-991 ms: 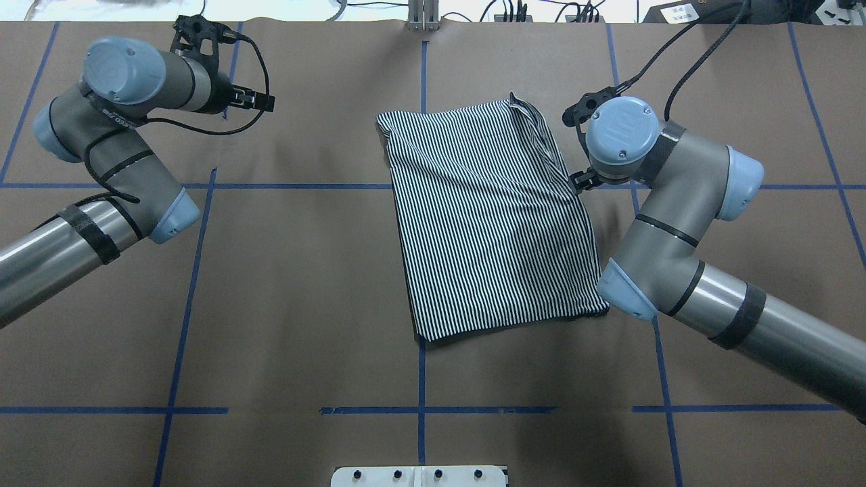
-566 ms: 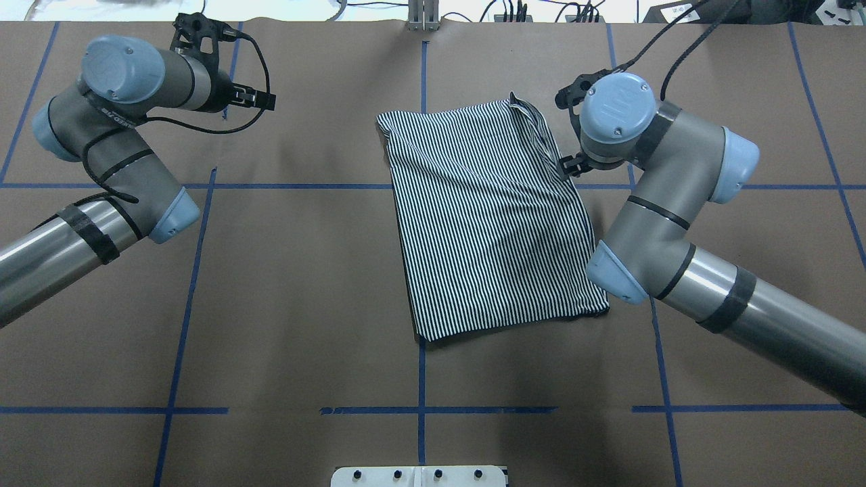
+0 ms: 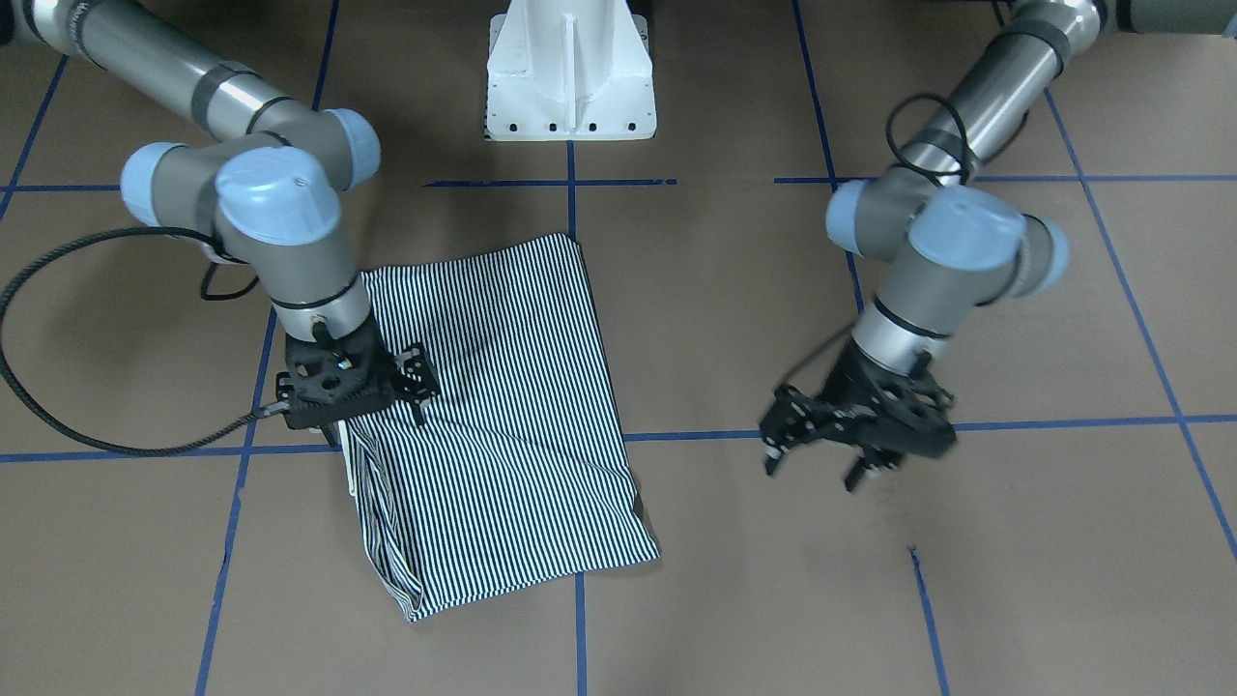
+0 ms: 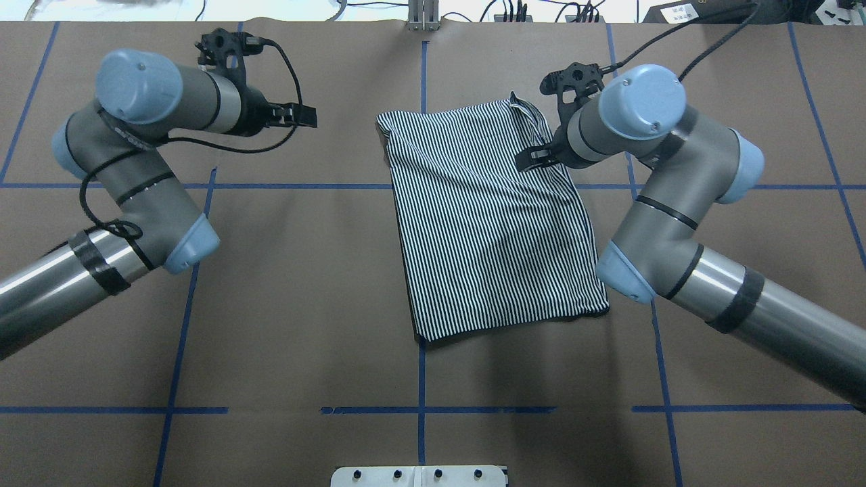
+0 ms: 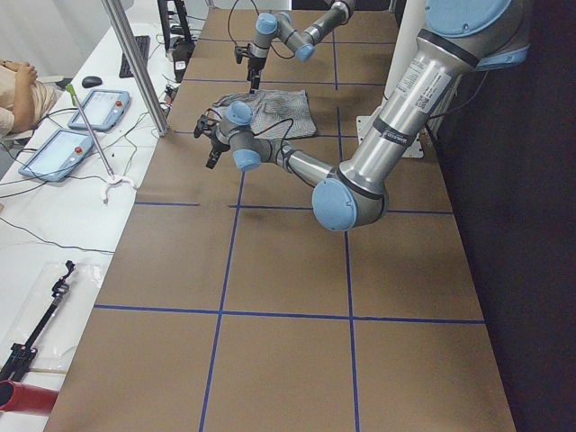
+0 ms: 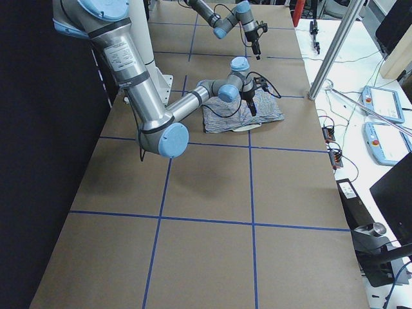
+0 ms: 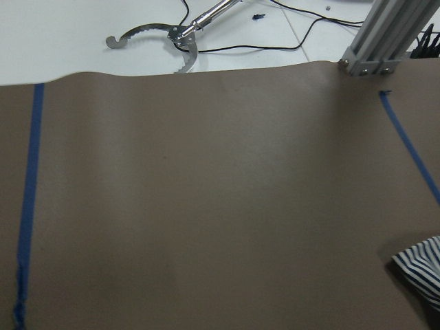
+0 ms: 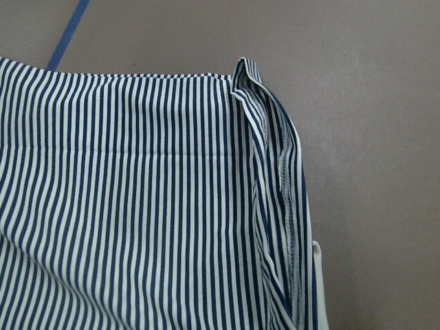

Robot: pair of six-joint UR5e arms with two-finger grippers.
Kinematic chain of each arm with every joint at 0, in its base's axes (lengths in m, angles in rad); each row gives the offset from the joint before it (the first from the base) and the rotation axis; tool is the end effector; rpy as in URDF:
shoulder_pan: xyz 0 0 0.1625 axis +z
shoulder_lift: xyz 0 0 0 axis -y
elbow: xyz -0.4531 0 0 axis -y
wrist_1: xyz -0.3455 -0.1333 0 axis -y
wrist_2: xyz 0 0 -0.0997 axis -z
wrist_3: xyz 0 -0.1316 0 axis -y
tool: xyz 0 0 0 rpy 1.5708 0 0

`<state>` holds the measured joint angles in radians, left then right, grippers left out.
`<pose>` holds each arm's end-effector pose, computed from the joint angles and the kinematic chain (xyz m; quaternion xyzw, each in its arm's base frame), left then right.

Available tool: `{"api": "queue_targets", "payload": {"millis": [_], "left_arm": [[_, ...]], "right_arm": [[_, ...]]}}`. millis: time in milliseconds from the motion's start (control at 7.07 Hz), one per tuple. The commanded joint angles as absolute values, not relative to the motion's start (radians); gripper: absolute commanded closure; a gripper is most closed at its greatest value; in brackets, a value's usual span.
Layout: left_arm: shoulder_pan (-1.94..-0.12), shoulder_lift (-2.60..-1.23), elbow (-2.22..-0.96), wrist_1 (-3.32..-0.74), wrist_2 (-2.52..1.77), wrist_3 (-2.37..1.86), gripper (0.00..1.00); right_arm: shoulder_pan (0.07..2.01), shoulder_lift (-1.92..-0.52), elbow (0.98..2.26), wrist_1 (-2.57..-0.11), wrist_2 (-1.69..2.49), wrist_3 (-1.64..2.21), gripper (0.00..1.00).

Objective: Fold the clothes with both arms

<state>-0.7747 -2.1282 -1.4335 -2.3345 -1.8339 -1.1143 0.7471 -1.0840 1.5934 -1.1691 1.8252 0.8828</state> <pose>0.4384 -0.5678 0.3617 0.2305 0.5144 -0.0581 0.8239 -0.4274 -0.5324 0.3938 0.2011 -0.4037 -0.0295 0.8920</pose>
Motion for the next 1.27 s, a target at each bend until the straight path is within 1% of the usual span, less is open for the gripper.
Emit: {"api": "queue_targets", "payload": {"millis": [0,142,283,425,566,708,991,1132], "left_arm": [[-0.573,-2.068,-1.682,-2.169,-1.733,-1.338,0.0],[-0.461,-2.069,-1.724,-2.108,-1.647,-1.426,0.0],[-0.372,-2.074,-1.721,-2.106,-1.587,-1.53,0.0],[-0.314,-2.083,-1.71,-2.106,-1.554,-1.63,0.09],[-0.284,-2.101,-1.703,-2.105,-1.54,-1.754,0.36],[-0.282,-2.112,-1.691,-2.105,-1.54,-1.77,0.41],[-0.282,-2.135,-1.664,-2.106,-1.54,-1.789,0.45],[-0.281,-2.137,-1.664,-2.108,-1.54,-1.799,0.46]], "right_arm": [[0.747,-1.277,1.806,-1.103,1.848,1.09,0.0],[0.739,-1.329,1.88,-1.101,1.847,1.167,0.0],[0.729,-1.335,1.897,-1.092,1.845,1.199,0.0],[0.726,-1.336,1.894,-1.088,1.844,1.2,0.0],[0.726,-1.336,1.894,-1.088,1.842,1.2,0.0],[0.726,-1.338,1.894,-1.088,1.841,1.2,0.0],[0.726,-1.338,1.894,-1.088,1.839,1.2,0.0],[0.726,-1.338,1.894,-1.088,1.838,1.2,0.0]]}}
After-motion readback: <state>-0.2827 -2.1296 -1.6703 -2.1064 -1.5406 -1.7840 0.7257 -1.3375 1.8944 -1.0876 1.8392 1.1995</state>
